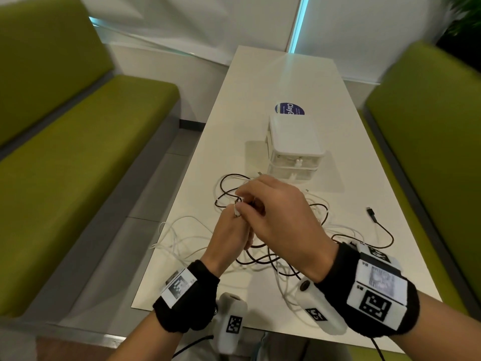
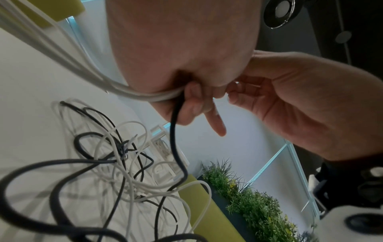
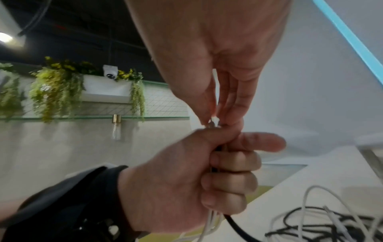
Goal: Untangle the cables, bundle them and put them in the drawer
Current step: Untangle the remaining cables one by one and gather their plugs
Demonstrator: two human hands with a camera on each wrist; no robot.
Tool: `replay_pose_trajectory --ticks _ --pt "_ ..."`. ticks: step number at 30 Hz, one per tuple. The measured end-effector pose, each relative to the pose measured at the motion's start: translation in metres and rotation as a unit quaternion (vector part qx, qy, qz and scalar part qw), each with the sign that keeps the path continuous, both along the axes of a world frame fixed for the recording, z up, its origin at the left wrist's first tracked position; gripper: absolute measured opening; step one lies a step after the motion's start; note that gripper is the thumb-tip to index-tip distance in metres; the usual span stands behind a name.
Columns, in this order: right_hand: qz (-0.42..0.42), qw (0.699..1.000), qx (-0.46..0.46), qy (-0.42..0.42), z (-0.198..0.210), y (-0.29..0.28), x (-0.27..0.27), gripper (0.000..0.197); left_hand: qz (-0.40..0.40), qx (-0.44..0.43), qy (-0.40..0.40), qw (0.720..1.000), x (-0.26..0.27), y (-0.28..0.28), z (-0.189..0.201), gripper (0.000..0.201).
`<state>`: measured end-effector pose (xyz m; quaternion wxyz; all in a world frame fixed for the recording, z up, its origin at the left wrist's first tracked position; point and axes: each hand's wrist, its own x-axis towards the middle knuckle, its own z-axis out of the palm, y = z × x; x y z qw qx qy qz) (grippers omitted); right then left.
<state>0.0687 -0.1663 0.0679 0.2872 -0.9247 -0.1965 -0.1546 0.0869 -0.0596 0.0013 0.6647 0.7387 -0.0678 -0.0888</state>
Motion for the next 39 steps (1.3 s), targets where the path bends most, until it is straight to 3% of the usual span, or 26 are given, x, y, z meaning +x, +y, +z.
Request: replay_pose_trajectory --ticks 4,7,11,13,15,19,22,25,27,29,32,36,39 --pt "-0.035 0.994 0.094 0.047 -0.009 -0.009 0.005 0.032 0.020 -0.100 0.053 0.993 0.002 -0.003 0.003 0.035" --pt "-0.058 0.986 0.105 0.117 -0.023 -0.024 0.008 0.036 0.038 -0.150 0.091 0.984 0.002 -0.001 0.010 0.041" --pt "0.052 0.945 -0.043 0.320 -0.036 -0.047 0.014 0.044 -0.004 -0.168 0.049 0.984 0.001 0.007 0.011 0.054" --pt "0.084 0.933 -0.132 0.325 -0.043 -0.056 0.014 0.039 -0.019 -0.195 0.026 0.980 0.005 0.010 0.009 0.056" --pt "0.094 0.943 -0.174 0.266 -0.049 -0.061 0.016 0.029 -0.014 -0.189 0.012 0.982 0.009 0.012 0.008 0.056" --pt "0.055 0.953 -0.227 0.192 -0.046 -0.068 0.022 0.043 0.007 -0.094 -0.027 0.995 0.015 0.023 0.007 0.059" --pt "-0.012 0.960 -0.212 0.184 -0.045 -0.074 0.028 0.054 0.002 0.050 -0.074 0.996 0.023 0.032 -0.004 0.049" --pt "0.006 0.978 -0.148 0.148 -0.044 -0.066 0.030 0.035 -0.102 0.258 -0.152 0.949 0.019 0.026 -0.015 0.037" --pt "0.032 0.983 -0.132 0.123 -0.040 -0.058 0.029 0.018 -0.134 0.296 -0.160 0.932 0.012 0.018 -0.015 0.043" --pt "0.035 0.984 -0.122 0.121 -0.038 -0.058 0.029 0.024 -0.109 0.276 -0.132 0.946 0.011 0.018 -0.011 0.054" --pt "0.019 0.978 -0.097 0.186 -0.042 -0.068 0.028 0.051 -0.054 0.255 -0.141 0.955 0.015 0.029 -0.006 0.068" --pt "0.025 0.968 -0.031 0.248 -0.047 -0.080 0.021 0.062 0.040 0.030 -0.064 0.997 0.019 0.043 0.011 0.056" --pt "0.032 0.967 -0.015 0.251 -0.045 -0.079 0.024 0.059 0.098 -0.104 -0.002 0.990 0.026 0.048 0.016 0.039"
